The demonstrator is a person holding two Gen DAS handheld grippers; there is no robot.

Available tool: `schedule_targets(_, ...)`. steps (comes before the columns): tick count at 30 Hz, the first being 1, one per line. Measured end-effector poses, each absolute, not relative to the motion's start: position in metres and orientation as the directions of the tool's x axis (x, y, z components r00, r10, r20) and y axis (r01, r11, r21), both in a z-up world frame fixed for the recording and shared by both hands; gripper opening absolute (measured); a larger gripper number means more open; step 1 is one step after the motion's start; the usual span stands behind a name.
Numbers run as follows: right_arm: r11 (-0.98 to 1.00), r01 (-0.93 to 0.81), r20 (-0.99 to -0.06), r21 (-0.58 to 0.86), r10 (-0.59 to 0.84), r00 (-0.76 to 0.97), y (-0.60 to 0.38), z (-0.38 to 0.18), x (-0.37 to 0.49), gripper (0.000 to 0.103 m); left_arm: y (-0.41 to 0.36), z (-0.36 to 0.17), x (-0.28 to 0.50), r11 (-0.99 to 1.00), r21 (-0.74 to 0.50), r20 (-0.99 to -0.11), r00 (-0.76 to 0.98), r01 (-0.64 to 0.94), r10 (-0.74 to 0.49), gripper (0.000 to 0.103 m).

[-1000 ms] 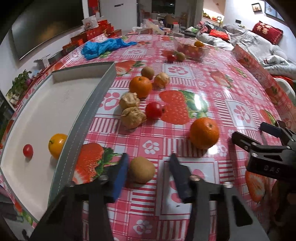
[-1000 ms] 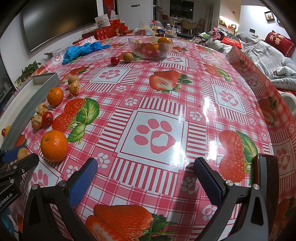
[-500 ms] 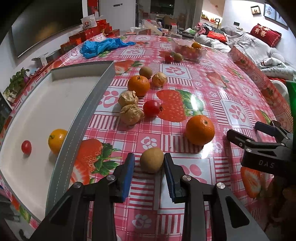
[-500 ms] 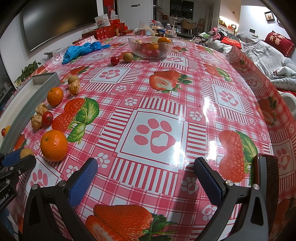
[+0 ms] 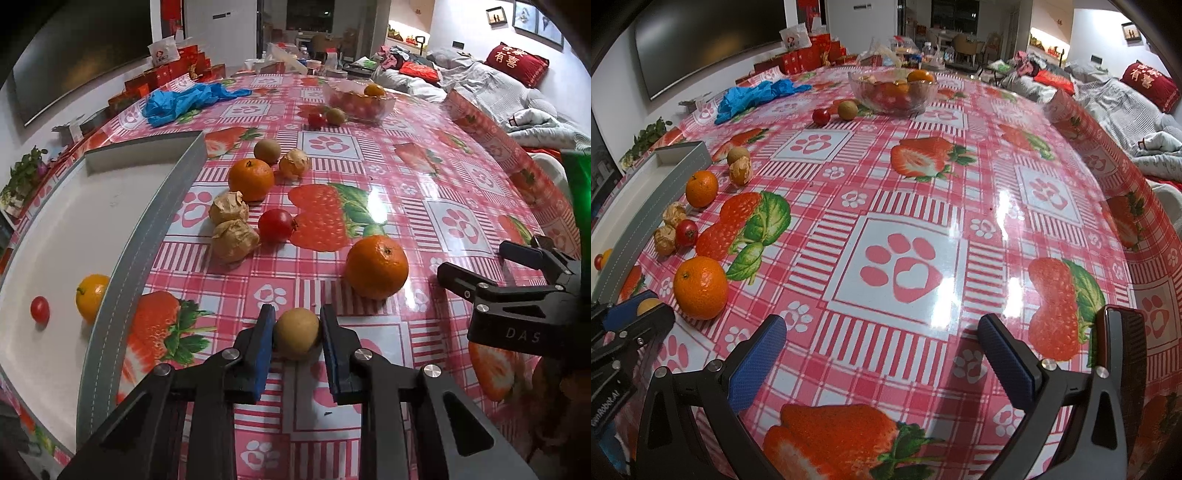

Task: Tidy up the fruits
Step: 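Grasp a kiwi with the left tool while the right tool grasps an orange, then carry the kiwi in the left tool and orange in the right tool over the tray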

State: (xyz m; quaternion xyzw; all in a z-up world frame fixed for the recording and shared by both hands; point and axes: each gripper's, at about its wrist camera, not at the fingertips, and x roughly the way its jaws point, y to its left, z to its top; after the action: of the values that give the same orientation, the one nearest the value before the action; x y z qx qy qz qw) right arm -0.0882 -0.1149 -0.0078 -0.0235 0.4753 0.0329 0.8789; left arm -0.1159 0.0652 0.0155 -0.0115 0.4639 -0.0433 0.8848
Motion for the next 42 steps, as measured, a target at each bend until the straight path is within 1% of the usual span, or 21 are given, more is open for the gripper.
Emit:
schedule_targets(3, 0.99, -0.111, -0.837, 0.082, 0.129, 0.532, -0.112, -0.002, -0.088, 0.103, 0.069, 0.016, -0.117, 0.996, -0.073, -0.819, 0.566, 0.056, -0.092, 0.026)
schedule_targets(5, 0.985, -0.13, -0.833, 0.113, 0.166, 0.527, -0.106, 0.003, -0.087, 0.103, 0.073, 0.016, -0.118, 0.996, -0.082, -0.819, 0.566, 0.046, -0.094, 0.026)
schedule_targets(9, 0.971, -0.205, -0.822, 0.122, 0.215, 0.527, -0.082, 0.01, -0.085, 0.101, 0.082, 0.019, -0.123, 0.995, -0.094, -0.818, 0.568, 0.033, -0.096, 0.026)
schedule_targets(12, 0.959, -0.263, -0.821, 0.111, 0.237, 0.52, -0.06, 0.012, -0.084, 0.096, 0.089, 0.022, -0.128, 0.995, -0.098, -0.814, 0.574, 0.023, -0.093, 0.026)
schedule_targets(14, 0.948, -0.299, -0.827, 0.108, 0.252, 0.502, -0.045, 0.01, -0.081, 0.09, 0.094, 0.024, -0.131, 0.995, -0.102, -0.813, 0.575, 0.009, -0.088, 0.026)
schedule_targets(16, 0.941, -0.321, -0.835, 0.105, 0.258, 0.486, -0.034, 0.007, -0.08, 0.076, 0.1, 0.026, -0.133, 0.995, -0.104, -0.815, 0.573, -0.008, -0.081, 0.026)
schedule_targets(17, 0.938, -0.329, -0.839, 0.105, 0.262, 0.477, -0.03, 0.006, -0.079, 0.074, 0.104, 0.028, -0.135, 0.994, -0.107, -0.816, 0.573, -0.019, -0.077, 0.026)
schedule_targets(19, 0.935, -0.339, -0.849, 0.103, 0.26, 0.459, -0.022, 0.002, -0.077, 0.064, 0.109, 0.03, -0.138, 0.993, -0.113, -0.813, 0.577, -0.027, -0.076, 0.026)
schedule_targets(20, 0.937, -0.338, -0.85, 0.09, 0.249, 0.464, -0.019, 0.001, -0.077, 0.063, 0.113, 0.033, -0.14, 0.993, -0.114, -0.809, 0.583, -0.033, -0.074, 0.026)
schedule_targets(22, 0.937, -0.342, -0.852, 0.064, 0.23, 0.471, -0.014, 0.001, -0.076, 0.047, 0.118, 0.037, -0.141, 0.993, -0.112, -0.805, 0.59, -0.039, -0.068, 0.026)
schedule_targets(23, 0.937, -0.345, -0.853, 0.053, 0.222, 0.472, -0.012, 0.001, -0.075, 0.044, 0.122, 0.041, -0.142, 0.993, -0.113, -0.8, 0.597, -0.045, -0.064, 0.026)
schedule_targets(30, 0.931, -0.356, -0.858, 0.079, 0.245, 0.451, -0.013, 0.008, -0.075, 0.043, 0.143, 0.055, -0.144, 0.991, -0.118, -0.778, 0.626, -0.065, -0.052, 0.026)
schedule_targets(42, 0.887, -0.454, -0.815, 0.082, 0.322, 0.482, 0.029, 0.058, -0.073, 0.043, 0.188, 0.07, -0.146, 0.985, -0.103, -0.749, 0.663, -0.139, 0.015, 0.026)
